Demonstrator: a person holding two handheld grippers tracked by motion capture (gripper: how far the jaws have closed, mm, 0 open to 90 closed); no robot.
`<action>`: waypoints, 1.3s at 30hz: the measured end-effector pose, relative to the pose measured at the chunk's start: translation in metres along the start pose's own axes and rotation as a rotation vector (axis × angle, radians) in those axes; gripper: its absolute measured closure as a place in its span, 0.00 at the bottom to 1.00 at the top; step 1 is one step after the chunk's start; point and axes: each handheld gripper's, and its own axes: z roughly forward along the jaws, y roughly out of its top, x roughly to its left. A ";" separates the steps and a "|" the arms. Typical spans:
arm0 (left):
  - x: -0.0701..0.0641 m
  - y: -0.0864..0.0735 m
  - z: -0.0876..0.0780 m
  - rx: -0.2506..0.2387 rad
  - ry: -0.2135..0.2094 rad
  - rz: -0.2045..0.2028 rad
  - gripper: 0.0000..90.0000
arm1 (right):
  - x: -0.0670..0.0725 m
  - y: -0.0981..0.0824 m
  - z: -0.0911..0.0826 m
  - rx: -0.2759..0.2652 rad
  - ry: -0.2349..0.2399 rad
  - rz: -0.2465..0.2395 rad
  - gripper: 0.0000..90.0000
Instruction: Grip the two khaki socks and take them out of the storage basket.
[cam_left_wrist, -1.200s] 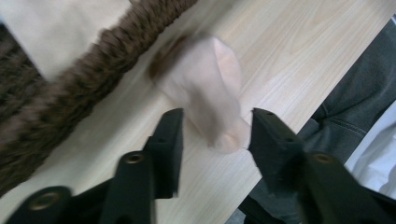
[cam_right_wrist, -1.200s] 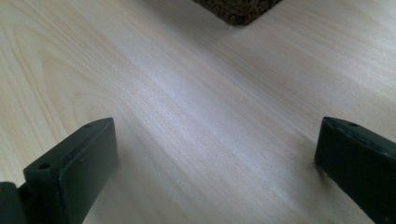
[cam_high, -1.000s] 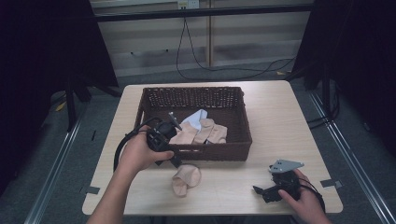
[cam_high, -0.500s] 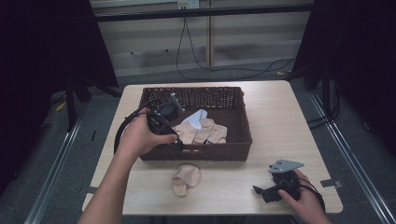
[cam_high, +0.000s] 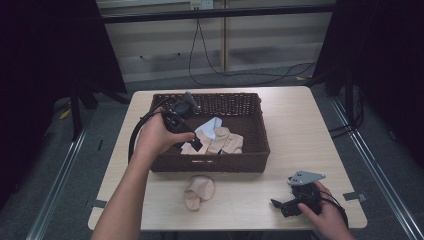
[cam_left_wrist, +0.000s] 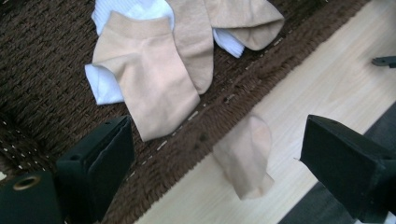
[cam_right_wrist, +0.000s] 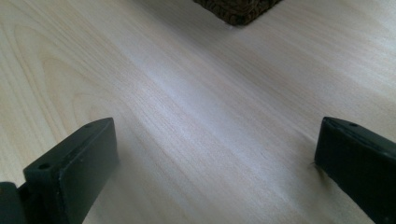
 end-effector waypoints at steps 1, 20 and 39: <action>0.001 0.001 0.002 0.000 -0.003 -0.005 0.10 | 0.000 0.000 0.000 0.000 0.000 0.000 0.00; 0.025 0.011 0.041 -0.026 -0.012 -0.079 0.13 | 0.000 0.000 0.000 -0.001 -0.001 -0.004 0.00; 0.043 0.020 0.084 -0.025 0.037 -0.171 0.31 | 0.000 0.000 0.000 0.000 0.000 0.000 0.00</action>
